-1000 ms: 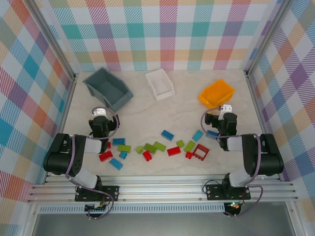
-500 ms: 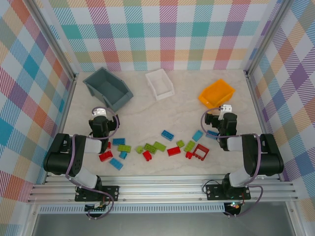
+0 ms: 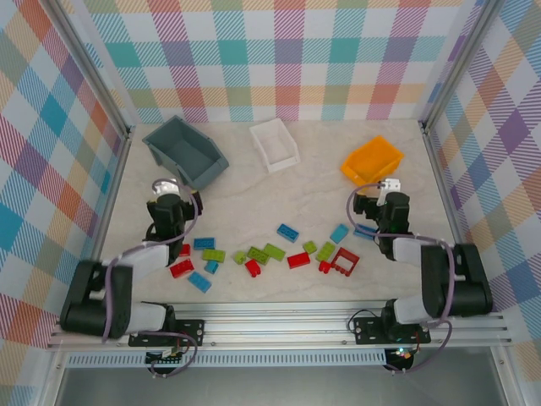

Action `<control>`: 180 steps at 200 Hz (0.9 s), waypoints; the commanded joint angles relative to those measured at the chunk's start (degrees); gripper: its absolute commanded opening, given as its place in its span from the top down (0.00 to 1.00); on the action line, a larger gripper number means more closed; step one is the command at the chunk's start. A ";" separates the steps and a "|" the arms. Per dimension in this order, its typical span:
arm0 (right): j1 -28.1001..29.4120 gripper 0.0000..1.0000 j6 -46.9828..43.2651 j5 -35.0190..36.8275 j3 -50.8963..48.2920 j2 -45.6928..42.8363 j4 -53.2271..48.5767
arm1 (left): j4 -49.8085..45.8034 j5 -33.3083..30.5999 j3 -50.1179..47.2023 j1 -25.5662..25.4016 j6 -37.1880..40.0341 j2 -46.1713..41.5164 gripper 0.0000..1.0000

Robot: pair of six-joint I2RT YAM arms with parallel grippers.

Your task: Sort the legos into containers by color

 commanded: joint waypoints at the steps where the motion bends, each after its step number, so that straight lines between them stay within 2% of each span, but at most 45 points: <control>1: 0.51 0.00 1.05 2.38 5.30 -13.55 -11.58 | -13.14 -6.15 5.32 -4.08 -1.93 -11.79 0.00; 20: 0.70 0.00 2.97 2.43 13.31 -24.69 -24.78 | -25.95 -9.14 11.74 -5.90 -6.70 -18.43 0.00; 32: 0.70 0.00 8.83 3.69 19.83 -28.06 -33.93 | -36.01 -10.32 19.05 -5.92 -14.96 -18.69 0.00; 41: 0.56 0.00 17.90 5.13 25.71 -28.38 -44.92 | -47.31 -8.26 25.80 -5.84 -22.74 -16.70 0.00; 49: 0.62 0.00 26.66 5.88 30.94 -27.93 -56.49 | -56.19 -3.97 31.74 -5.83 -27.02 -14.17 0.00; 55: 0.43 0.00 29.83 3.64 32.91 -27.36 -60.01 | -60.81 -0.73 34.90 -5.84 -29.20 -12.05 0.00; 68: 0.08 0.00 26.22 -6.31 35.87 -25.82 -62.46 | -63.32 7.76 38.80 -3.93 -30.93 -7.73 0.00; 81: 0.06 0.05 27.62 -9.04 39.46 -23.27 -68.28 | -68.57 12.53 44.43 -2.09 -32.90 -2.34 0.00; 87: 0.07 0.07 27.55 -10.25 40.63 -22.35 -70.03 | -71.05 13.95 47.48 -1.65 -33.04 0.86 0.04; 105: 0.05 0.07 26.32 -13.62 42.53 -19.98 -72.83 | -76.36 13.97 55.94 -1.27 -32.53 8.89 0.10; 146: 0.09 0.06 24.26 -18.84 45.56 -11.01 -74.11 | -75.88 14.64 70.53 -0.07 -30.40 25.85 0.18; 180: -0.09 0.07 24.74 -17.69 49.99 -1.48 -74.48 | -76.01 15.86 84.77 1.60 -27.99 40.96 0.23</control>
